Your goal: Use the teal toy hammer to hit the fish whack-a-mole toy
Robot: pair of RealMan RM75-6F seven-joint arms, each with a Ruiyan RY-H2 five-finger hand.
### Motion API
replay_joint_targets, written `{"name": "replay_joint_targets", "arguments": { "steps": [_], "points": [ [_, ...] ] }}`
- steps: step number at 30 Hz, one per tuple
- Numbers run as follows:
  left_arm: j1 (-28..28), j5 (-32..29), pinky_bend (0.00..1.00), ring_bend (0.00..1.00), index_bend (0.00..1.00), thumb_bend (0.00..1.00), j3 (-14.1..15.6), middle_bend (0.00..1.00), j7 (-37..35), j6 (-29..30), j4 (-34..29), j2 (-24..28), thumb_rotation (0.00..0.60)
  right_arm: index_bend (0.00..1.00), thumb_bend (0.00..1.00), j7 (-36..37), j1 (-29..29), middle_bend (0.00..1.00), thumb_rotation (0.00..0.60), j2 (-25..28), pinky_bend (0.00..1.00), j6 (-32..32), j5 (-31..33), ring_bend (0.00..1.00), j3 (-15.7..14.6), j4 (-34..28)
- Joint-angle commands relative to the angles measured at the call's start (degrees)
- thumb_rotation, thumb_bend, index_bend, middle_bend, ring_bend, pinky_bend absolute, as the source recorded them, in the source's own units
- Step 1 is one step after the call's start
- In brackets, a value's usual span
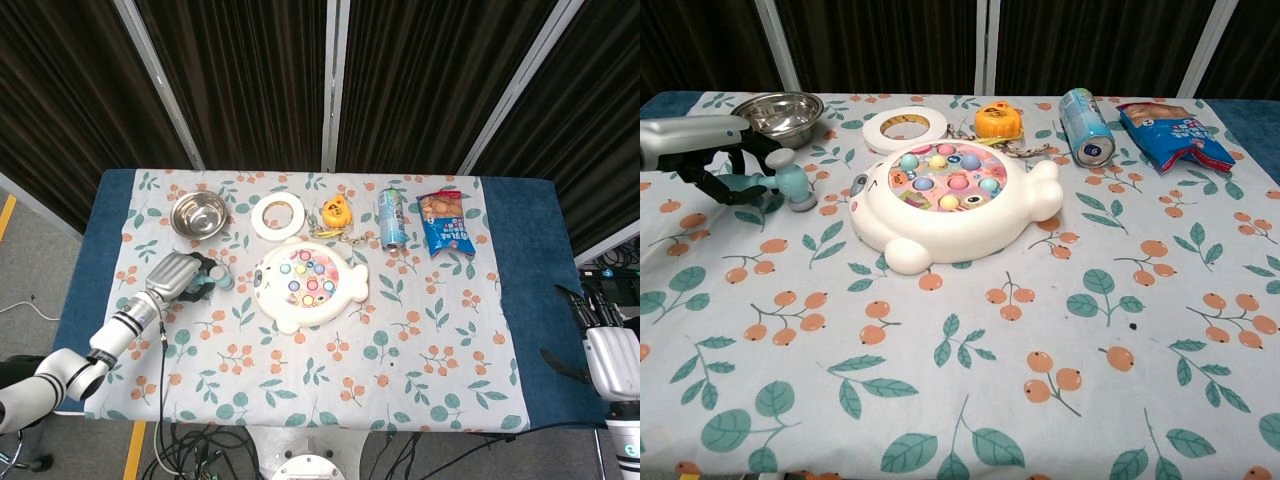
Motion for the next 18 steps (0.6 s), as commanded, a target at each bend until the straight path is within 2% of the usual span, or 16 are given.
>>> {"name": "replay_joint_targets", "arguments": {
  "steps": [1,12,18],
  "points": [
    [0.15,0.09,0.44,0.26,0.35,0.48,-0.06,0.38,0.46,0.14,-0.32,0.08,0.6,0.11,0.07,-0.03,0.01,0.19,0.6,0.01,0.1,0.02,0.0,0.03,0.02,-0.02],
    [0.94,-0.39,0.43,0.25,0.3,0.37,-0.58,0.36,2.32,0.52,-1.06,0.16,0.6,0.11,0.07,0.07,0.09,0.2,0.6,-0.02,0.1,-0.06,0.02,0.03,0.06,0.03],
    [2.08,-0.61,0.43,0.25,0.27,0.33,-1.52,0.36,2.71,3.23,-2.8,1.41,0.6,0.11,0.07,0.13,0.02,0.2,0.6,-0.01,0.1,0.08,0.0,0.03,0.04,0.16]
  ]
}}
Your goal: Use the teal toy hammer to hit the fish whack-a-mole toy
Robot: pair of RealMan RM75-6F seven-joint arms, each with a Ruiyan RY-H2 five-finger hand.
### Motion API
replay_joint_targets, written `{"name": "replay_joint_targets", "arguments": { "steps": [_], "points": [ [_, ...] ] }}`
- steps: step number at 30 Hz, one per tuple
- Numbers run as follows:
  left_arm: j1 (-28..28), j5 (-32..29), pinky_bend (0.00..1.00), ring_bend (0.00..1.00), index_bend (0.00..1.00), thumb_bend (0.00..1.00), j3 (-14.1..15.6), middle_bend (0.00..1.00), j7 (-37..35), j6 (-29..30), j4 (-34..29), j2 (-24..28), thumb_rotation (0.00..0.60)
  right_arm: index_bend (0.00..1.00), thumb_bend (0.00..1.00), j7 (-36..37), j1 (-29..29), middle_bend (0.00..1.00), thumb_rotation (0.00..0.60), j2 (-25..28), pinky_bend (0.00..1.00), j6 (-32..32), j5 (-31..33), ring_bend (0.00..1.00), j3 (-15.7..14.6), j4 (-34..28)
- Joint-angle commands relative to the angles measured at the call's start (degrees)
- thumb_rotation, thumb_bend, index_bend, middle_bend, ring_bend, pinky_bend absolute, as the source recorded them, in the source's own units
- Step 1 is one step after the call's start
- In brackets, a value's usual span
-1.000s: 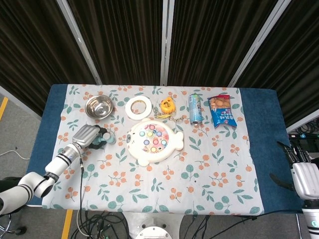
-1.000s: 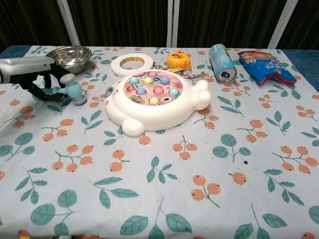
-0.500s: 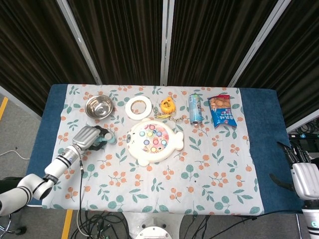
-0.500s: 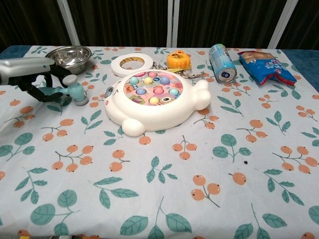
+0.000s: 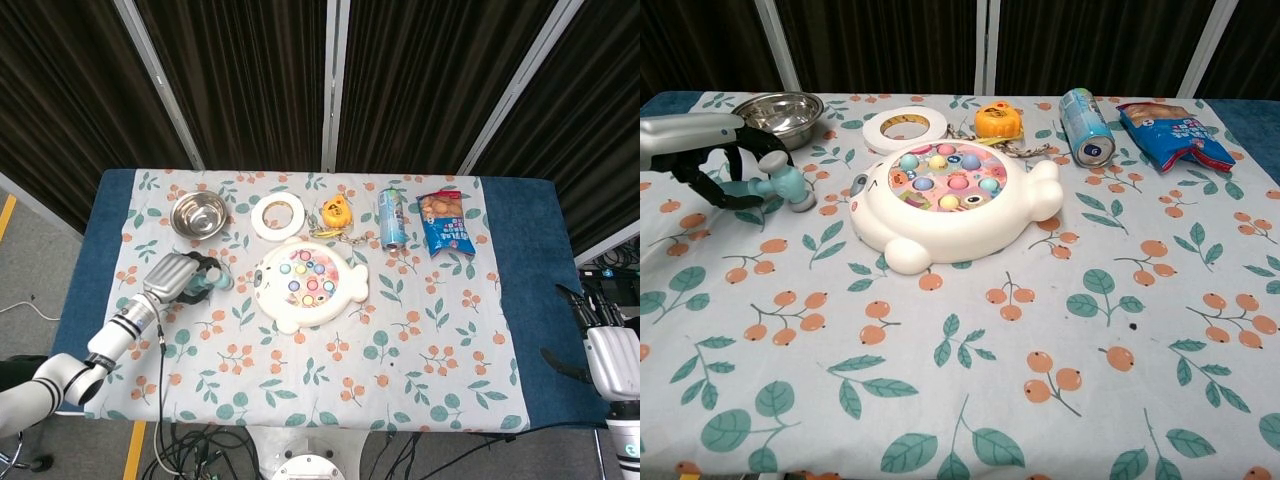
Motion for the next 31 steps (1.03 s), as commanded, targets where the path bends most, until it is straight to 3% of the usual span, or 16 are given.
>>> {"name": "replay_joint_targets", "arguments": {
  "steps": [1,9,11,14,17,21,31],
  "points": [
    [0.87,-0.16,0.43,0.25,0.27,0.32,-0.79,0.36,-0.11,2.13,-1.52,1.11,0.6,0.11,0.07,-0.03,-0.04,0.2,0.6,0.04,0.1,0.12,-0.04,0.03,0.01,-0.01],
    [6.44,-2.34,0.4,0.25,0.27,0.28,-5.24,0.36,-1.0,14.84,-9.36,7.9,0.6,0.11,0.07,-0.09,-0.14,0.2,0.6,0.41,0.1,0.25,0.27,0.03,0.19,-0.14],
    [8.57,-4.64,0.36,0.24,0.27,0.27,-6.58,0.36,0.11,17.37,-10.84,9.67,0.6,0.11,0.07,-0.04,-0.05,0.2,0.6,0.53,0.1,0.15,0.35,0.03,0.28,-0.09],
    [12.82,-8.34,0.2,0.13,0.27,0.27,-7.45,0.31,5.97,21.62,-12.43,12.19,0.6,0.11,0.07,-0.09,0.08,0.2,0.6,0.74,0.1,-0.19,0.57,0.03,0.35,0.18],
    [17.73,-9.94,0.1,0.08,0.26,0.27,-6.74,0.25,13.28,27.48,-15.3,13.95,0.6,0.07,0.08,-0.37,0.3,0.17,0.6,1.11,0.08,-0.92,0.86,0.0,0.28,0.32],
    [23.33,-11.19,0.09,0.08,0.25,0.27,-4.66,0.24,19.69,31.93,-20.88,16.29,0.6,0.06,0.08,-0.8,1.0,0.14,0.6,1.0,0.03,-1.7,1.13,0.0,0.69,0.38],
    [32.15,-8.91,0.06,0.08,0.25,0.27,-0.09,0.24,26.09,38.58,-30.94,18.77,0.6,0.06,0.08,-1.11,1.42,0.14,0.6,0.31,0.01,-1.51,0.76,0.0,0.89,0.5]
  ]
}}
